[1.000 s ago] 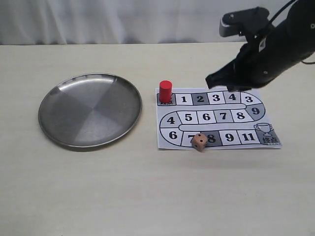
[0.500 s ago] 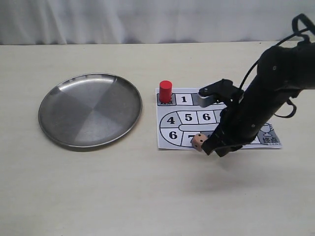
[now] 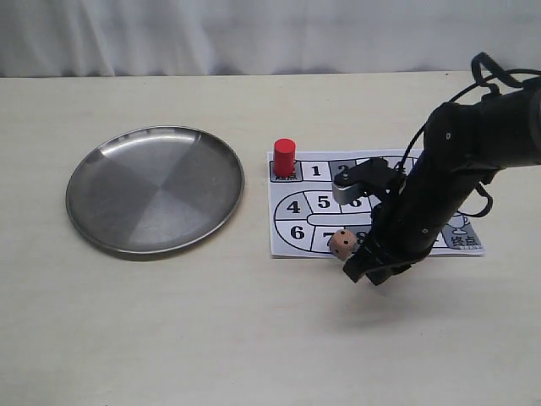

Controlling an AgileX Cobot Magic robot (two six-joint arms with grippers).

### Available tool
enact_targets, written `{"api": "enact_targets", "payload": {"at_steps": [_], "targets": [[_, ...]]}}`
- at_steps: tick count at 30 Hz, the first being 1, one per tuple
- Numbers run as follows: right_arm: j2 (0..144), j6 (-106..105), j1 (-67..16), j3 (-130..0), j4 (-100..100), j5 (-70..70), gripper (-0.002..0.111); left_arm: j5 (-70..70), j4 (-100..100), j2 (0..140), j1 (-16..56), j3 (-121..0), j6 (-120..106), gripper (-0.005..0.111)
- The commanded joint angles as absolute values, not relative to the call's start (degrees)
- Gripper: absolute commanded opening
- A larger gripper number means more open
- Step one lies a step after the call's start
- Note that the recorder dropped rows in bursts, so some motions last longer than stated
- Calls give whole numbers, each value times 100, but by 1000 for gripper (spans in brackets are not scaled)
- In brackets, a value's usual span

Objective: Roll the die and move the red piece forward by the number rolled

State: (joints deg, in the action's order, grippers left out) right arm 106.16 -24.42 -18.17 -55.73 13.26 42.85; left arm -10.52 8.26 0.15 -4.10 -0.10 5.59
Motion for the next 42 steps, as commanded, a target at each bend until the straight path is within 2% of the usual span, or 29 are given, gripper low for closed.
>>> {"api": "enact_targets", "payload": {"at_steps": [1,6,12,17,19,21,25,29,42], "targets": [[10611,-2484,-1817,-5582,1410,4229,4,-997,824,0,-429,0,564,0],[10611,-2465,-1817,-5735,1410,4523,4,-997,824,0,-429,0,564,0],[10351,-1970,-1817,-6955,1410,5557,4,-997,824,0,-429,0,564,0],[10293,-1857,-1817,-7693,1410,5132,5,-997,824,0,-429,0,564,0],[10346,-1715,-1817,-7739,1410,4676,12,-997,824,0,-429,0,564,0],[10440,-1684,-1817,-7739,1410,4330,24,-997,824,0,-429,0,564,0],[10740,-1715,-1817,-7739,1469,3663,59,-997,824,0,-429,0,564,0],[11035,-2036,-1971,-7739,1457,3185,79,-997,824,0,-429,0,564,0],[12302,-2182,-2263,-9137,1405,3154,79,-997,824,0,-429,0,564,0]]}}
